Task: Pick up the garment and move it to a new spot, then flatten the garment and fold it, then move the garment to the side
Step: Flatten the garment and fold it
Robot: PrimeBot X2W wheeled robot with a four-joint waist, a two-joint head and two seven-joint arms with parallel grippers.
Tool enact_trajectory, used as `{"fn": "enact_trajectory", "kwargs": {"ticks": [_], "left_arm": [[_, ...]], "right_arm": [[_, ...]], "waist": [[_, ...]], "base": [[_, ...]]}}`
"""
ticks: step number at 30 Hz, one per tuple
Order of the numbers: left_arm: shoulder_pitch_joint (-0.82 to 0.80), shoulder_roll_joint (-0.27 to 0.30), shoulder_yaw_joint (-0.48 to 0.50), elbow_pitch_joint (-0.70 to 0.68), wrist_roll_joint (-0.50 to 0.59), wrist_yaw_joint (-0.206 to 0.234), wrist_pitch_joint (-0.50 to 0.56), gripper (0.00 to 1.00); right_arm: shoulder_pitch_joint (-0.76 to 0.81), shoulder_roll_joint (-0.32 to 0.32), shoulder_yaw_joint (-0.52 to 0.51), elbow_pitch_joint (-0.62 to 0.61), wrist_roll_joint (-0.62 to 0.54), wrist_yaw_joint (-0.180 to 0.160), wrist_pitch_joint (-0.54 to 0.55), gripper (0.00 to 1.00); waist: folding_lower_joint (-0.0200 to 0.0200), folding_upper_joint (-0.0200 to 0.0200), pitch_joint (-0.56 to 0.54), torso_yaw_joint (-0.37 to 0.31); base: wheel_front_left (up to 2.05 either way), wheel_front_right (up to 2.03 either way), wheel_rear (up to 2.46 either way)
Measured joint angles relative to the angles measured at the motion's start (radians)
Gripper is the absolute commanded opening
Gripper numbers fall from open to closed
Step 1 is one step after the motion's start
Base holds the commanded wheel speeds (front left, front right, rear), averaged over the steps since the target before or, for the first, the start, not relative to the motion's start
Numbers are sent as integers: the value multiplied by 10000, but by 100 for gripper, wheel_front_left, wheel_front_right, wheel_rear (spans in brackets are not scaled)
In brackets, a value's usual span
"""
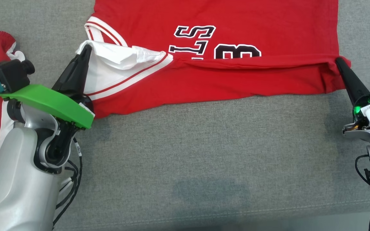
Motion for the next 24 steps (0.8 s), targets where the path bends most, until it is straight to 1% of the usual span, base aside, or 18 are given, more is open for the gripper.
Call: {"fn": "enact_trajectory", "kwargs": {"ticks": [2, 7, 8, 9, 10, 11, 12, 13, 16, 18, 22, 24], "left_arm": [[-162, -8, -38, 299, 21, -54, -2, 0], [-525, -107, -100, 840, 102, -92, -4, 0], [-581, -119, -105, 920, 104, -125, -13, 0], [-629, -136, -119, 984, 107, -161, -19, 4], [-629, -136, -119, 984, 107, -161, -19, 35], [-690, -165, -138, 1087, 121, -165, -92, 85], [-755, -196, -144, 1195, 161, -165, -104, 100], [-799, -226, -153, 1258, 178, -167, -136, 100], [-952, -290, -186, 1513, 178, -178, -282, 100], [-1002, -305, -219, 1659, 178, -267, -439, 100], [-1003, -318, -157, 1912, 178, -299, -756, 100], [-996, -301, -130, 2159, 180, -353, -934, 100]], "right_arm": [[-98, 17, 31, 146, -79, -2, -13, 0], [-349, 121, 63, 468, -267, -157, -180, 0], [-421, 128, 77, 541, -320, -163, -194, 7], [-477, 127, 81, 596, -351, -163, -228, 17], [-477, 127, 81, 596, -351, -163, -228, 28], [-523, 127, 81, 640, -351, -163, -276, 49], [-577, 130, 81, 685, -353, -163, -288, 88], [-634, 140, 77, 717, -353, -161, -353, 100], [-739, 176, 71, 828, -351, -157, -453, 100], [-797, 221, 38, 955, -351, -138, -587, 100], [-848, 418, 6, 1051, -351, 13, -792, 100], [-848, 483, 25, 1243, -351, 35, -936, 100]], "waist": [[0, 0, 60, -22], [0, 0, 133, -46], [0, 0, 144, -48], [0, 0, 155, -49], [0, 0, 155, -49], [0, 0, 163, -48], [0, 0, 168, -45], [0, 0, 172, -42], [0, 0, 163, -26], [0, 0, 123, -10], [0, 0, -27, 21], [0, 0, -166, 35]], "base": [[0, 0, 0], [0, 0, 0], [0, 0, 0], [0, 0, 0], [0, 0, 0], [0, 0, 0], [0, 0, 0], [0, 0, 0], [0, 0, 0], [0, 0, 0], [0, 0, 0], [0, 0, 0]]}}
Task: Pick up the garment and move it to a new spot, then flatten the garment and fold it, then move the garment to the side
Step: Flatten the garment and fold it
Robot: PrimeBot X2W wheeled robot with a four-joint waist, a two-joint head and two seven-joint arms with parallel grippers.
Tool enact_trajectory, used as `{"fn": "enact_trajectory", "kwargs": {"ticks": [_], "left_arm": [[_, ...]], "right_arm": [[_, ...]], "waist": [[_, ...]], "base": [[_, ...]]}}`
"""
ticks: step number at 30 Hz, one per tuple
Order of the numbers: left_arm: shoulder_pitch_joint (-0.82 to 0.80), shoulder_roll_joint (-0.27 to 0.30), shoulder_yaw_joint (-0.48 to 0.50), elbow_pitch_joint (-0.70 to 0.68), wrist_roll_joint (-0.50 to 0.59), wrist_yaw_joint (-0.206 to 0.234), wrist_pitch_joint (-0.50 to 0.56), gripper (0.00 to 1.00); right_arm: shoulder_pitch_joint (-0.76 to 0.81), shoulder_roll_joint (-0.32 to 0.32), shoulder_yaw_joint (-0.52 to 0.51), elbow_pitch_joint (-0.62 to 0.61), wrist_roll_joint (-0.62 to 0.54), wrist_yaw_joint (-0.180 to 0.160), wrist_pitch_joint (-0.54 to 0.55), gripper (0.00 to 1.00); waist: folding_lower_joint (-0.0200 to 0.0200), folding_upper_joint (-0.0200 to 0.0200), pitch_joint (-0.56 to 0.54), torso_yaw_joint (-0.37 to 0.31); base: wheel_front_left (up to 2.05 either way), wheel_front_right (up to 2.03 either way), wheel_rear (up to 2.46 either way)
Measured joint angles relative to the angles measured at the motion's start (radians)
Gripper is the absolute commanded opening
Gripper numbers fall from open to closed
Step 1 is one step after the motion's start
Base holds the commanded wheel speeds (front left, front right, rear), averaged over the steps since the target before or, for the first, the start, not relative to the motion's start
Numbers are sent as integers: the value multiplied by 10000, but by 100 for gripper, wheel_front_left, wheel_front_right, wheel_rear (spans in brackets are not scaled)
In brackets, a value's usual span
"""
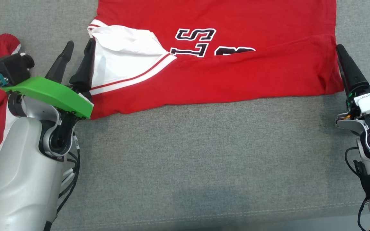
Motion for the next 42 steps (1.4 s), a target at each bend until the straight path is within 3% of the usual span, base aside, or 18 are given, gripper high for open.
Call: {"fn": "enact_trajectory", "kwargs": {"ticks": [11, 30, 42], "left_arm": [[410, 247, -274, 337, 562, -40, -706, 100], [1565, 305, -897, 683, 991, 0, -677, 100], [1581, 59, -938, 759, 989, 199, -560, 100]], "right_arm": [[157, -382, 86, 391, -953, 165, -752, 100], [869, -585, 1043, 1066, -2750, 155, -1544, 100], [823, -598, 1375, 1772, -3290, -211, -1626, 100]], "waist": [[0, 0, -687, 34], [0, 0, -1445, -52], [0, 0, -1217, 125]], "base": [[0, 0, 0], [0, 0, 0], [0, 0, 0]]}}
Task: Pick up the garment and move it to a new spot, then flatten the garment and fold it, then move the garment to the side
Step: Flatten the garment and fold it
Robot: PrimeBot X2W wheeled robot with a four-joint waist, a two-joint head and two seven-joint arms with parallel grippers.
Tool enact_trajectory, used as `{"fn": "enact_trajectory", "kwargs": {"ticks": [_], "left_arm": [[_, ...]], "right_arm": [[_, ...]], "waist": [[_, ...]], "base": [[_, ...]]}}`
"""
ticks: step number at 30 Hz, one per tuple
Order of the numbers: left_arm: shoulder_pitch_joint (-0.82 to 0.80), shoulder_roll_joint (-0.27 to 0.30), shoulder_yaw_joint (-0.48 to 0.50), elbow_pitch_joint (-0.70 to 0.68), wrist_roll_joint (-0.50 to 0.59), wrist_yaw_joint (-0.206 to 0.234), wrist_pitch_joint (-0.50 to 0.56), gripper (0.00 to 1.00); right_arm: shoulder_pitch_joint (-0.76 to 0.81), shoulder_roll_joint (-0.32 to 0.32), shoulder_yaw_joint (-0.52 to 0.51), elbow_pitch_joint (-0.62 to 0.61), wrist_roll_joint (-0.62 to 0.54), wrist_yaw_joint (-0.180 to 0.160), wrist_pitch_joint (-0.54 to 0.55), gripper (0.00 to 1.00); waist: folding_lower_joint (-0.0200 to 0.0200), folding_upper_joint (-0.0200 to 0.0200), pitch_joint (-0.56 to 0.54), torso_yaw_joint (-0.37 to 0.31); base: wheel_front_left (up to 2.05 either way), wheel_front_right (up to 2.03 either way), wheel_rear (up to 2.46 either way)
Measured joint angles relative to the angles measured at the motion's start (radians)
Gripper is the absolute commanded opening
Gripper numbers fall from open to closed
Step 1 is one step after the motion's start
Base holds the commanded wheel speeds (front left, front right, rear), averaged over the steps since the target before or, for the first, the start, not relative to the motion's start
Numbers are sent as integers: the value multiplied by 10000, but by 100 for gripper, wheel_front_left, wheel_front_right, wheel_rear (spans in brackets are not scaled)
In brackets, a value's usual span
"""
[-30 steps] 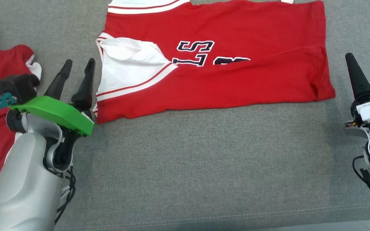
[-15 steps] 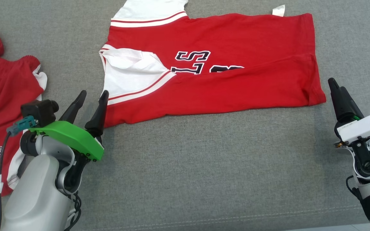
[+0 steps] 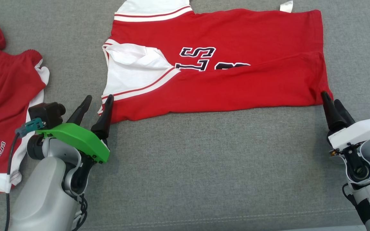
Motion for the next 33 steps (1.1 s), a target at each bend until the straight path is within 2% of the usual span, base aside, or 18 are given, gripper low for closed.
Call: {"fn": "enact_trajectory", "kwargs": {"ticks": [7, 21, 22, 23, 24, 25, 26, 27, 33], "left_arm": [[8, -12, -63, 244, 2, 169, 196, 100], [126, -61, -326, 512, -46, 178, 811, 100], [125, -71, -353, 510, -67, 163, 855, 100], [125, -90, -368, 504, -132, 163, 901, 100], [124, -102, -376, 500, -171, 163, 934, 86], [124, -107, -385, 493, -198, 161, 940, 34], [123, -109, -384, 485, -209, 155, 974, 0], [122, -109, -384, 483, -219, 153, 982, 0], [121, -117, -395, 472, -219, 79, 1012, 0]], "right_arm": [[-275, 176, 282, 278, -54, 2, 54, 100], [-608, 251, 443, 754, -125, 33, 102, 100], [-617, 249, 460, 769, -125, 35, 104, 91], [-629, 251, 474, 784, -125, 36, 104, 69], [-649, 253, 487, 803, -125, 59, 105, 46], [-671, 257, 500, 817, -125, 79, 113, 28], [-699, 263, 512, 836, -125, 113, 113, 9], [-732, 267, 522, 855, -125, 119, 113, 0], [-816, 334, 568, 1016, -123, 159, 115, 0]], "waist": [[0, 0, 75, 46], [0, 0, 133, 40], [0, 0, 138, 38], [0, 0, 144, 35], [0, 0, 149, 32], [0, 0, 152, 28], [0, 0, 157, 24], [0, 0, 159, 20], [0, 0, 139, 0]], "base": [[0, 0, 0], [0, 0, 0], [0, 0, 0], [0, 0, 0], [0, 0, 0], [0, 0, 0], [0, 0, 0], [0, 0, 0], [0, 0, 0]]}}
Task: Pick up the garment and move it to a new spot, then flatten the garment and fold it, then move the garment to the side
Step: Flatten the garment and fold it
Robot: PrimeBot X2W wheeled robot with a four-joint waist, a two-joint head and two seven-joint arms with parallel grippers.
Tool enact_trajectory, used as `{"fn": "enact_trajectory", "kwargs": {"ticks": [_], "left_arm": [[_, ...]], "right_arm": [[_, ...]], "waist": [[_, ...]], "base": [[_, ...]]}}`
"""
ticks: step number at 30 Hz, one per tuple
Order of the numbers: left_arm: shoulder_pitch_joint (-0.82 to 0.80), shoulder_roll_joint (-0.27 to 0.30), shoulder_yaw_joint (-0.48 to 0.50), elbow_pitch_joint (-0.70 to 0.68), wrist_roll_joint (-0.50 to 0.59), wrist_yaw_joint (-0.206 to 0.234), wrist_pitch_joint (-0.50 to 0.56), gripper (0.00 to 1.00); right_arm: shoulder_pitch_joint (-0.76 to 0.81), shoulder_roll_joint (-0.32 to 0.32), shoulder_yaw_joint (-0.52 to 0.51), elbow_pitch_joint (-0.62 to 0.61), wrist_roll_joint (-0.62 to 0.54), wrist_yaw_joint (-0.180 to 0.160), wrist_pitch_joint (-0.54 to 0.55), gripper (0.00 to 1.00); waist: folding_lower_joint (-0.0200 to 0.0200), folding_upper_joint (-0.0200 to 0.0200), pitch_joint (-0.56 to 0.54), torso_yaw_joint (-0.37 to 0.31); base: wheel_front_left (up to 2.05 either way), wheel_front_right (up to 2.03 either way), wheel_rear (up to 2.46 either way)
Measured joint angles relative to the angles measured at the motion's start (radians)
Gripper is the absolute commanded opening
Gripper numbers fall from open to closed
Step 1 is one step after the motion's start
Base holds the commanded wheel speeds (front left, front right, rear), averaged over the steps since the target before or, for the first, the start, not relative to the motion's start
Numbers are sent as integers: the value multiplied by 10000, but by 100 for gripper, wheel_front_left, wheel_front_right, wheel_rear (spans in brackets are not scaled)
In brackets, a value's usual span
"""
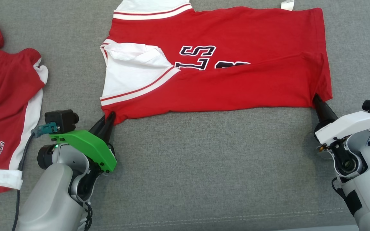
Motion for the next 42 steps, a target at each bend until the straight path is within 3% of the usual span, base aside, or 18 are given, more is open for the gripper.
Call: {"fn": "enact_trajectory", "kwargs": {"ticks": [18, 32, 42], "left_arm": [[713, 326, -142, -347, -4, -105, 12, 0], [2299, 654, -523, -1338, -282, -169, 589, 0], [3251, 543, -522, -2245, -474, 188, 709, 0]], "right_arm": [[493, 52, 33, 382, 500, 226, -75, 0], [1664, -736, 244, -69, 1289, 313, 704, 0], [2330, -1191, 382, -633, 1697, 313, 1135, 0]], "waist": [[0, 0, -1005, 35], [0, 0, -1914, 9], [0, 0, -2099, 119]], "base": [[0, 0, 0], [0, 0, 0], [0, 0, 0]]}}
